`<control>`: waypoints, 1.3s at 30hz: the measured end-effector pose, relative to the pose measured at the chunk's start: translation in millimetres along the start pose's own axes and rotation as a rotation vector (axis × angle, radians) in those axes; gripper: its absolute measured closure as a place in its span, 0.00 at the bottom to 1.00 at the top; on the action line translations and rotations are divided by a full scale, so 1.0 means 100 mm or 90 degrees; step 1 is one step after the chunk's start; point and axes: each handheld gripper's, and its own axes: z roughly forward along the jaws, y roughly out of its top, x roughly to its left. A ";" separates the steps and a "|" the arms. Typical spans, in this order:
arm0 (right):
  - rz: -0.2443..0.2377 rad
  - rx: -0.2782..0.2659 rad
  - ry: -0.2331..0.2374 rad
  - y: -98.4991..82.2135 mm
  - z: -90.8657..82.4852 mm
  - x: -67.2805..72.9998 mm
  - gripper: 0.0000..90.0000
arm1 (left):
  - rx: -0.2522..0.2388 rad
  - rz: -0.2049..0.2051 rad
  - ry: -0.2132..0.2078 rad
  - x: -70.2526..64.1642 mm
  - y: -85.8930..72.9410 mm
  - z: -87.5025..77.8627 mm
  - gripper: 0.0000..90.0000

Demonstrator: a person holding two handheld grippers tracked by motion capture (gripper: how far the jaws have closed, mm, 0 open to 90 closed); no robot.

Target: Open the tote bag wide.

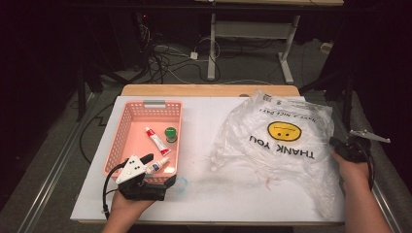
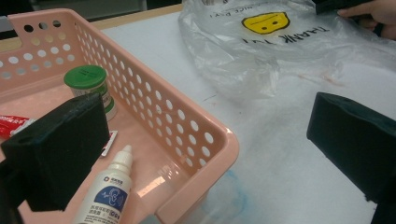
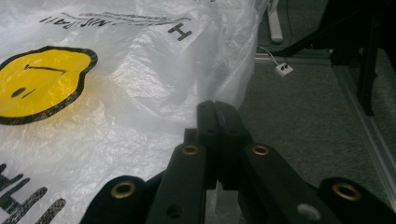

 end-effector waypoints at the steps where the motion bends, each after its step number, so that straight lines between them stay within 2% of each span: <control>1: -0.002 -0.003 -0.003 -0.02 -0.05 0.02 1.00 | 0.001 0.002 0.001 -0.01 0.00 0.00 0.00; 3: -0.008 -0.008 0.001 -0.08 -0.14 0.06 0.99 | 0.002 0.005 0.002 -0.02 -0.01 0.00 0.00; 5: -0.027 -0.008 0.008 -0.14 -0.22 0.10 0.96 | 0.006 0.012 0.007 -0.02 -0.01 0.00 0.00; 7: -0.036 -0.013 0.024 -0.20 -0.31 0.13 0.92 | -0.001 0.016 0.008 -0.02 -0.02 -0.01 0.00; 8: -0.050 -0.015 0.035 -0.24 -0.40 0.19 0.83 | -0.002 0.014 0.004 -0.02 -0.01 -0.01 0.00; 9: -0.050 -0.015 0.035 -0.24 -0.40 0.19 0.83 | -0.002 0.012 0.000 -0.02 -0.01 -0.01 0.00; 10: -0.055 -0.020 0.040 -0.26 -0.45 0.22 0.78 | -0.001 0.009 -0.004 -0.02 -0.01 -0.01 0.00; 11: -0.057 -0.031 0.053 -0.27 -0.57 0.26 0.71 | 0.000 0.007 -0.008 -0.03 0.00 -0.01 0.00; 12: -0.057 -0.031 0.053 -0.27 -0.57 0.26 0.71 | 0.003 0.004 -0.011 -0.03 0.00 0.00 0.00; 14: -0.061 -0.040 0.061 -0.30 -0.70 0.33 0.65 | 0.005 -0.003 -0.014 -0.03 0.01 0.01 0.00; 15: -0.065 -0.044 0.085 -0.35 -0.83 0.42 0.61 | 0.006 -0.003 -0.014 -0.03 0.02 0.01 0.00; 16: -0.065 -0.044 0.085 -0.35 -0.83 0.42 0.61 | 0.006 -0.004 -0.016 -0.03 0.02 0.01 0.00; 18: -0.084 -0.039 0.099 -0.44 -0.95 0.54 0.58 | 0.005 -0.003 -0.016 -0.03 0.04 0.02 0.00; 19: -0.093 -0.033 0.107 -0.56 -1.04 0.64 0.53 | 0.003 -0.001 -0.013 -0.03 0.04 0.02 0.00; 20: -0.093 -0.033 0.107 -0.56 -1.04 0.64 0.53 | 0.003 0.000 -0.013 -0.04 0.05 0.03 0.00; 21: -0.088 -0.023 0.103 -0.67 -1.13 0.68 0.47 | 0.003 -0.001 -0.015 -0.04 0.05 0.04 0.00; 23: -0.083 -0.023 0.099 -0.72 -1.17 0.68 0.45 | 0.003 0.003 -0.017 -0.05 0.05 0.06 0.00; 25: -0.061 -0.017 0.107 -0.81 -1.25 0.64 0.43 | 0.004 0.007 -0.021 -0.06 0.06 0.07 0.00; 26: -0.046 -0.006 0.109 -0.90 -1.31 0.61 0.43 | 0.003 0.010 -0.023 -0.07 0.07 0.08 0.00; 27: -0.046 -0.006 0.109 -0.90 -1.31 0.61 0.43 | 0.003 0.013 -0.023 -0.08 0.07 0.09 0.00; 28: -0.034 0.009 0.122 -0.99 -1.32 0.60 0.47 | 0.002 0.015 -0.024 -0.08 0.08 0.09 0.00; 29: -0.034 0.021 0.127 -1.03 -1.31 0.61 0.52 | 0.002 0.016 -0.024 -0.08 0.08 0.10 0.00; 30: -0.034 0.021 0.127 -1.03 -1.31 0.61 0.52 | 0.004 0.015 -0.025 -0.08 0.08 0.11 0.00; 35: -0.055 0.061 0.141 -1.09 -1.24 0.66 0.75 | 0.003 0.017 -0.028 -0.08 0.09 0.12 0.00; 36: -0.078 0.068 0.147 -1.08 -1.24 0.70 0.91 | 0.003 0.017 -0.028 -0.08 0.10 0.12 0.00; 37: -0.078 0.068 0.147 -1.08 -1.24 0.70 0.91 | 0.001 0.015 -0.028 -0.08 0.10 0.12 0.00; 38: -0.097 0.071 0.162 -1.08 -1.23 0.74 1.00 | 0.001 0.013 -0.027 -0.07 0.10 0.11 0.00; 39: -0.097 0.071 0.162 -1.08 -1.23 0.74 1.00 | 0.001 0.013 -0.026 -0.07 0.10 0.11 0.00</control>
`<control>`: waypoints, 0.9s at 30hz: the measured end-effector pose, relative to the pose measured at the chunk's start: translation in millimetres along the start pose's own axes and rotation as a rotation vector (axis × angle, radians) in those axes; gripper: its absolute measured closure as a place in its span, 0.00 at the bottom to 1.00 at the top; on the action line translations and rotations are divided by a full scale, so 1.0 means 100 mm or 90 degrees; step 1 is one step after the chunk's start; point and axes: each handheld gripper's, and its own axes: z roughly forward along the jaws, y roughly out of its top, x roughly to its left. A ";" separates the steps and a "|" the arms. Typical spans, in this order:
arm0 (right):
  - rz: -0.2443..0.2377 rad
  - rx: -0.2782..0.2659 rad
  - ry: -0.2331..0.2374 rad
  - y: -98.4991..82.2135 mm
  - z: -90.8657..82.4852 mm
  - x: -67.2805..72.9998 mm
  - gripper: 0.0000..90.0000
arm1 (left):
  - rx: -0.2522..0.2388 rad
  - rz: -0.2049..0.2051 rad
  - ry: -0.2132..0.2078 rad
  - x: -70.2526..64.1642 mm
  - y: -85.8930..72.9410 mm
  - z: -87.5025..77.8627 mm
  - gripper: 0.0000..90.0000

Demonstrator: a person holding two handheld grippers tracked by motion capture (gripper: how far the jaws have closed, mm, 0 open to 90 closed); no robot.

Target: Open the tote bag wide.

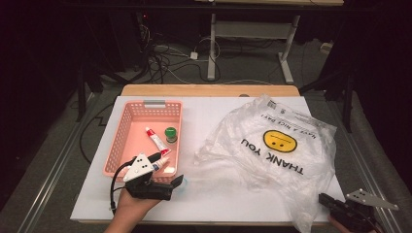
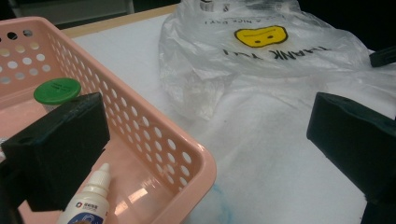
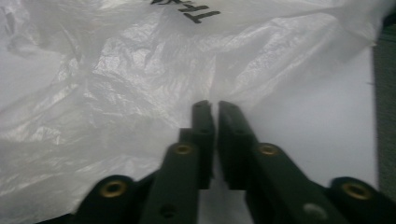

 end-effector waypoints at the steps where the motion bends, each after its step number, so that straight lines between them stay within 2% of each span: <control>1: -0.006 0.002 0.004 0.01 0.01 0.03 1.00 | 0.000 0.000 0.001 0.01 0.00 0.00 0.00; 9: -0.033 -0.012 0.014 0.15 0.10 0.25 1.00 | -0.003 -0.009 0.006 0.04 0.00 -0.03 0.00; 11: -0.051 -0.015 0.019 0.22 0.15 0.38 1.00 | -0.005 -0.008 0.007 0.04 0.00 -0.03 0.00; 12: -0.051 -0.015 0.019 0.22 0.15 0.38 1.00 | -0.006 -0.009 0.006 0.05 0.00 -0.03 0.00; 14: -0.065 -0.017 0.029 0.27 0.22 0.52 1.00 | -0.005 -0.011 0.005 0.05 0.00 -0.03 0.00; 16: -0.075 -0.020 0.034 0.29 0.25 0.56 1.00 | -0.004 -0.013 0.003 0.05 0.00 -0.03 0.00; 17: -0.089 -0.023 0.044 0.33 0.29 0.66 1.00 | -0.003 -0.013 0.003 0.06 0.00 -0.03 0.00; 18: -0.089 -0.023 0.044 0.33 0.29 0.66 1.00 | -0.003 -0.013 0.002 0.06 0.00 -0.03 0.00; 19: -0.100 -0.022 0.053 0.35 0.33 0.75 1.00 | -0.002 -0.014 0.002 0.06 0.00 -0.03 0.00; 21: -0.098 -0.018 0.059 0.35 0.34 0.81 1.00 | -0.003 -0.018 0.003 0.07 -0.01 -0.04 0.00; 23: -0.116 -0.015 0.072 0.37 0.39 0.94 1.00 | -0.003 -0.021 0.004 0.08 -0.01 -0.05 0.00; 24: -0.116 -0.015 0.072 0.37 0.39 0.94 1.00 | -0.001 -0.024 0.002 0.09 -0.01 -0.05 0.00; 27: -0.126 -0.012 0.087 0.38 0.44 1.06 1.00 | 0.002 -0.027 0.011 0.10 -0.02 -0.06 0.00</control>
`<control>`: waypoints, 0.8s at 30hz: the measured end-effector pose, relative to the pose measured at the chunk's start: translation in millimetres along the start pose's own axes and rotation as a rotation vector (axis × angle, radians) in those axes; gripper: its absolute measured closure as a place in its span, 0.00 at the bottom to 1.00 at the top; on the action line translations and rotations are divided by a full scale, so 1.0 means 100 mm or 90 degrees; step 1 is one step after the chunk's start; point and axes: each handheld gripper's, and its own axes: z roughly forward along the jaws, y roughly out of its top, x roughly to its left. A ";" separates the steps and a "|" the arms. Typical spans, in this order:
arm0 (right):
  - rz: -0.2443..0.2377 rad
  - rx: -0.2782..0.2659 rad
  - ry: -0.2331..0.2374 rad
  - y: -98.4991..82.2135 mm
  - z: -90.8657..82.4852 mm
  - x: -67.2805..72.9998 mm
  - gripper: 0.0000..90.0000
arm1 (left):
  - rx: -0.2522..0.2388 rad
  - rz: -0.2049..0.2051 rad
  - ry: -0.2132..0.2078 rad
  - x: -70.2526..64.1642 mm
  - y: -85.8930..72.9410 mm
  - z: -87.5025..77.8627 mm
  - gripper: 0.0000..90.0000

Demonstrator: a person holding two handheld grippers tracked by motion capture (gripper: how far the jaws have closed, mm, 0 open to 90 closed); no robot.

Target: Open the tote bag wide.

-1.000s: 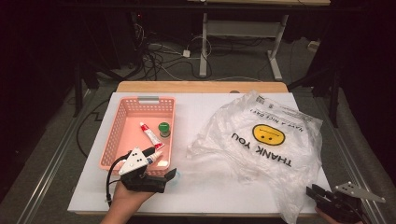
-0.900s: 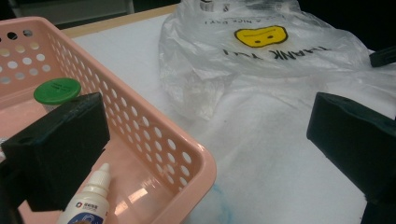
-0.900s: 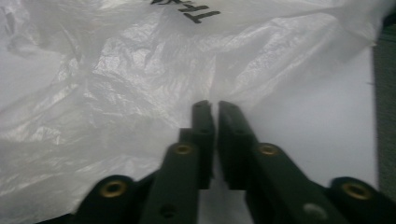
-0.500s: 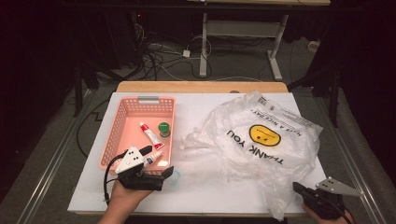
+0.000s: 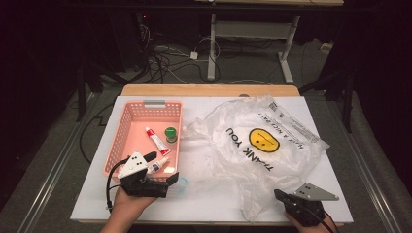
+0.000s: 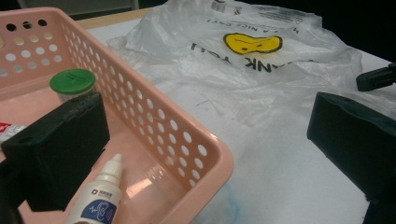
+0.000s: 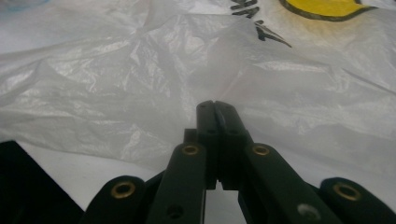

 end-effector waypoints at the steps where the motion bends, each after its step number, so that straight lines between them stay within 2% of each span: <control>1: -0.008 0.004 0.012 0.02 0.05 0.07 1.00 | -0.001 -0.001 0.004 0.00 0.00 0.00 0.00; 2: -0.012 0.008 0.016 0.02 0.07 0.10 1.00 | -0.001 0.000 0.010 0.01 0.00 -0.01 0.00; 4: -0.020 0.008 0.018 0.03 0.08 0.13 0.92 | 0.001 0.002 0.021 0.02 0.00 -0.01 0.00; 6: -0.013 -0.007 0.025 0.03 0.04 0.12 0.84 | 0.006 0.001 0.028 0.03 0.00 -0.02 0.00; 7: -0.013 -0.007 0.025 0.03 0.04 0.12 0.84 | 0.008 0.001 0.028 0.03 0.00 -0.02 0.00; 8: -0.001 -0.027 0.036 0.03 -0.03 0.08 0.75 | 0.009 0.000 0.029 0.04 -0.01 -0.02 0.00; 9: -0.001 -0.027 0.036 0.03 -0.03 0.08 0.75 | 0.010 -0.003 0.028 0.05 -0.01 -0.02 0.00; 10: -0.001 -0.050 0.039 0.04 -0.11 0.06 0.68 | 0.011 -0.006 0.024 0.06 -0.01 -0.02 0.00; 11: -0.001 -0.050 0.039 0.04 -0.11 0.06 0.68 | 0.010 -0.009 0.025 0.06 -0.02 -0.02 0.00; 12: 0.003 -0.072 0.038 0.04 -0.18 0.03 0.62 | 0.010 -0.011 0.026 0.06 -0.02 -0.03 0.00; 13: 0.003 -0.072 0.038 0.04 -0.18 0.03 0.62 | 0.010 -0.012 0.025 0.06 -0.02 -0.03 0.00; 14: 0.005 -0.084 0.034 0.05 -0.20 0.00 0.59 | 0.010 -0.013 0.025 0.06 -0.02 -0.03 0.00; 15: 0.014 -0.104 0.027 0.06 -0.23 -0.04 0.50 | 0.011 -0.013 0.027 0.06 -0.02 -0.03 0.00; 16: 0.014 -0.104 0.027 0.06 -0.23 -0.04 0.50 | 0.011 -0.012 0.027 0.06 -0.03 -0.03 0.00; 17: 0.011 -0.116 0.022 0.06 -0.24 -0.06 0.46 | 0.011 -0.010 0.030 0.06 -0.03 -0.04 0.00; 21: 0.021 -0.148 0.016 0.10 -0.22 -0.15 0.24 | 0.004 0.010 0.048 0.04 -0.04 -0.06 0.00; 24: 0.020 -0.152 -0.009 0.13 -0.16 -0.18 0.13 | 0.000 0.011 0.037 0.03 -0.06 -0.07 0.00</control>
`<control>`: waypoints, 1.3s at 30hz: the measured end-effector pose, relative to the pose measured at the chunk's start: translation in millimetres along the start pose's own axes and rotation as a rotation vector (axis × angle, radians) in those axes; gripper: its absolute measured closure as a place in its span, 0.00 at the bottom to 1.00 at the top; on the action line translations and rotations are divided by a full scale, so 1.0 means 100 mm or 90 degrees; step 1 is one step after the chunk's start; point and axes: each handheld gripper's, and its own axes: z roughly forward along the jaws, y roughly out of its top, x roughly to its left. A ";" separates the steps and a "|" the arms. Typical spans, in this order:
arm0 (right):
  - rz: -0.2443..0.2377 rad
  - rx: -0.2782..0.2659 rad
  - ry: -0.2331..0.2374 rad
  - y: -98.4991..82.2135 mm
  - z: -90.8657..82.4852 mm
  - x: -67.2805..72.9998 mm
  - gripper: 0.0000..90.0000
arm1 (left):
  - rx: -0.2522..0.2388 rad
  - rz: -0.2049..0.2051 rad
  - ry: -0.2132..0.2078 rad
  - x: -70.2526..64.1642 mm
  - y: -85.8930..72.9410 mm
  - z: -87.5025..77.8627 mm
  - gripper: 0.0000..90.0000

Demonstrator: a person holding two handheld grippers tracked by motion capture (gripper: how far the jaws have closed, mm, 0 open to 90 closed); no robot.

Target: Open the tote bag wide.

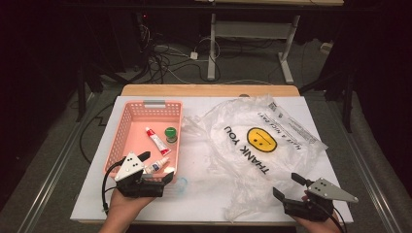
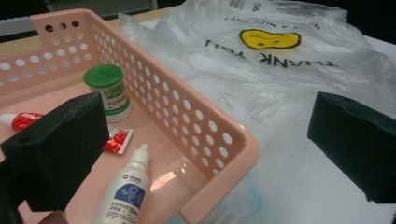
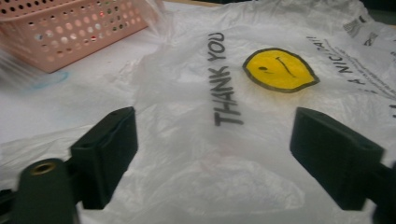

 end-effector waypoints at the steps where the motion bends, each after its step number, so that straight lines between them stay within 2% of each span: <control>1: 0.005 0.002 -0.003 0.01 0.02 -0.01 0.08 | 0.001 -0.003 -0.001 0.00 -0.01 0.00 0.00; 3: 0.007 0.004 -0.004 0.04 0.08 -0.04 0.00 | 0.010 -0.004 -0.003 -0.01 -0.01 0.00 0.00; 8: -0.010 0.008 -0.014 0.14 0.20 -0.10 0.00 | 0.018 -0.027 -0.011 0.02 -0.01 -0.03 0.00; 13: -0.007 0.002 -0.015 0.25 0.32 -0.21 0.00 | 0.026 -0.019 -0.016 0.01 0.00 -0.03 0.00; 16: -0.006 0.004 -0.004 0.31 0.41 -0.28 0.00 | 0.030 -0.019 -0.017 0.02 -0.01 -0.02 0.00; 20: -0.012 0.008 -0.002 0.42 0.55 -0.32 0.00 | 0.021 -0.020 -0.015 0.02 -0.02 -0.01 0.00; 29: -0.022 0.024 0.019 0.67 0.93 -0.28 0.00 | 0.013 -0.014 -0.002 0.01 -0.02 -0.03 0.00; 39: -0.049 0.058 0.053 0.87 1.29 -0.03 0.01 | 0.010 -0.005 -0.001 -0.01 -0.03 -0.02 0.00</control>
